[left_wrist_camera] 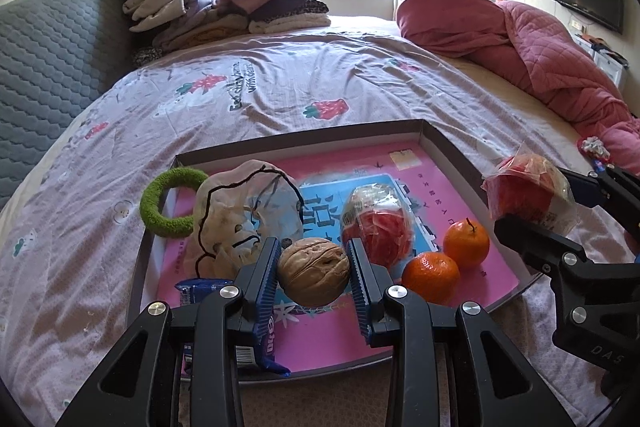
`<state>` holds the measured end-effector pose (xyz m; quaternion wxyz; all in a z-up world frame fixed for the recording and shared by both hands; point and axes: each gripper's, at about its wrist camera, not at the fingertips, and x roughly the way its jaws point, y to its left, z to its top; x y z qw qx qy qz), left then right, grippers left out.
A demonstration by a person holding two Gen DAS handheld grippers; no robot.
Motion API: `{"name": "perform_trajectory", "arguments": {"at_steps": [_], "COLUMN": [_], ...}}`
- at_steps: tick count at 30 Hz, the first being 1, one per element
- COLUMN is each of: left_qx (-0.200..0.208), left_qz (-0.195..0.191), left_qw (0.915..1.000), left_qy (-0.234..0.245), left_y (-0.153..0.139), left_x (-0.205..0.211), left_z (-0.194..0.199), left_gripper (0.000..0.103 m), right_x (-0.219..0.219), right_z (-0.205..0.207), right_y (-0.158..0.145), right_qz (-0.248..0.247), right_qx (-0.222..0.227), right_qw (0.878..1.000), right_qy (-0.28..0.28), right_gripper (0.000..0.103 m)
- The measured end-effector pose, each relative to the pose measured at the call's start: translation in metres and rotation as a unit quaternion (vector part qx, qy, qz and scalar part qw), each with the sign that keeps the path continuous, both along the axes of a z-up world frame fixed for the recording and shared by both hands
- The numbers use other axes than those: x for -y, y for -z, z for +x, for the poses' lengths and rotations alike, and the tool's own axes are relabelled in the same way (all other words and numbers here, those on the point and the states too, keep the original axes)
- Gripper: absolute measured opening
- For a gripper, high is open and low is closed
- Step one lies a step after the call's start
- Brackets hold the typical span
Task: Organize objects
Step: 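Carry the walnut over the tray with the left tool while the right tool carries the candy bag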
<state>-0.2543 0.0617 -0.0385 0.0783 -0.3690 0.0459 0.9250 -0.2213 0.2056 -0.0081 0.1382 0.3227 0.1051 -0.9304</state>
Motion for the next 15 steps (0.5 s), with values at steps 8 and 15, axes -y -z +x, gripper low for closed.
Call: {"name": "perform_trajectory", "arguments": {"at_steps": [8, 15], "left_qx": [0.004, 0.007], "left_qz": [-0.008, -0.021], "left_qw": [0.9999, 0.9997], "left_qy": [0.01, 0.011], "left_y": [0.011, 0.023], "left_x": [-0.007, -0.011], "left_z": [-0.001, -0.004], "left_gripper": [0.034, 0.034], "right_x": [0.001, 0.003], "right_z": [0.0, 0.003], "right_y": [0.015, 0.021], "right_qz": [0.008, 0.016], "right_qx": [0.019, 0.019], "right_qw": [1.0, 1.0], "right_qy": [-0.003, -0.005], "right_gripper": [0.057, 0.057]}}
